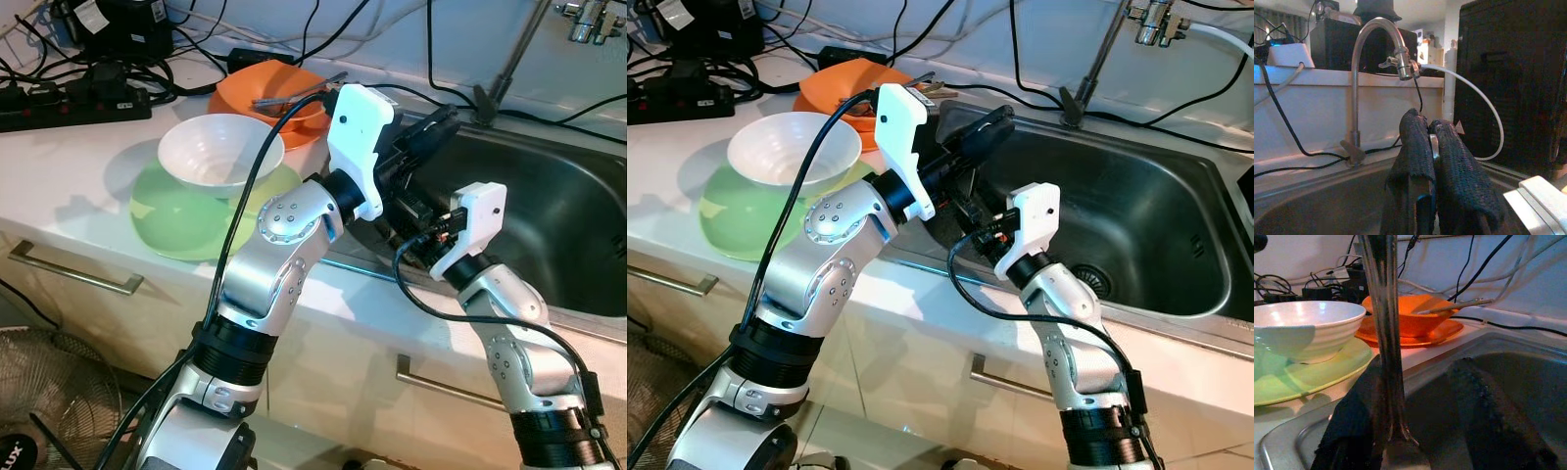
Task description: Kitchen organization
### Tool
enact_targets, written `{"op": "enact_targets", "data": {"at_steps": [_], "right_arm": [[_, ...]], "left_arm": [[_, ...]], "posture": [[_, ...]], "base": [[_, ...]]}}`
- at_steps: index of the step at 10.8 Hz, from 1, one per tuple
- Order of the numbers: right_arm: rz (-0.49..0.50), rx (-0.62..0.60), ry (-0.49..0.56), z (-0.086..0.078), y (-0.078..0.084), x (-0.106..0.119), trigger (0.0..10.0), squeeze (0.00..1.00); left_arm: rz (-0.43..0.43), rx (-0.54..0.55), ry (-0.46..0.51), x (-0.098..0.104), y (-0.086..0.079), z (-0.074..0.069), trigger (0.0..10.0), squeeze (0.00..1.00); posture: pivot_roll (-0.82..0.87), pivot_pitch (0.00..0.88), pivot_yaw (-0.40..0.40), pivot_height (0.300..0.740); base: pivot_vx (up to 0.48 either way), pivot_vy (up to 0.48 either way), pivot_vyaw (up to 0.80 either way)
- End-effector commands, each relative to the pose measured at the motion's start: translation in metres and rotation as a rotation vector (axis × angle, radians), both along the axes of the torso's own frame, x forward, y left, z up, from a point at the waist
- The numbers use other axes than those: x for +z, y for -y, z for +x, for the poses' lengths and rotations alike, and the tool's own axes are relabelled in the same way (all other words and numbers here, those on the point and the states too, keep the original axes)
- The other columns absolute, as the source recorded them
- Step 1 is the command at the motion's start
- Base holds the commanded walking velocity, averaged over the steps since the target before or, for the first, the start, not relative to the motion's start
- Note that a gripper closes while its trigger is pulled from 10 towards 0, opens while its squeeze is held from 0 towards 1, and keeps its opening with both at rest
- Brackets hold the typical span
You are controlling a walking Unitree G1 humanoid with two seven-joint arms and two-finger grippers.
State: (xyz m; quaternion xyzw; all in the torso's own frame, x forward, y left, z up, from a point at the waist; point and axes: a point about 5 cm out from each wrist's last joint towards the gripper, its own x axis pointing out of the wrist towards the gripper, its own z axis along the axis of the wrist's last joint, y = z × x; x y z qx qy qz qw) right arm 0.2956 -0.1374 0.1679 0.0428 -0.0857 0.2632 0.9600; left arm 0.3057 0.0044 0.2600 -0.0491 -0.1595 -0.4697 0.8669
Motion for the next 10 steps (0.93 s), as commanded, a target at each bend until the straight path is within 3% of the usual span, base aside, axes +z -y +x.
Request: {"op": "enact_targets", "data": {"at_steps": [1,10], "right_arm": [[0.009,-0.058,0.017,0.003,0.012,0.004,0.0,0.0],[0.052,-0.108,0.035,0.006,0.022,0.008,0.0,0.0]], "left_arm": [[0.004,-0.022,0.013,0.002,0.002,-0.004,10.0,0.0],[0.013,0.013,0.026,0.002,0.0,-0.001,10.0,0.0]], "posture": [[0.04,0.057,-0.053,0.74],[0.04,0.057,-0.055,0.74]], "base": [[0.0,0.0,0.0],[0.0,0.0,0.0]]}}
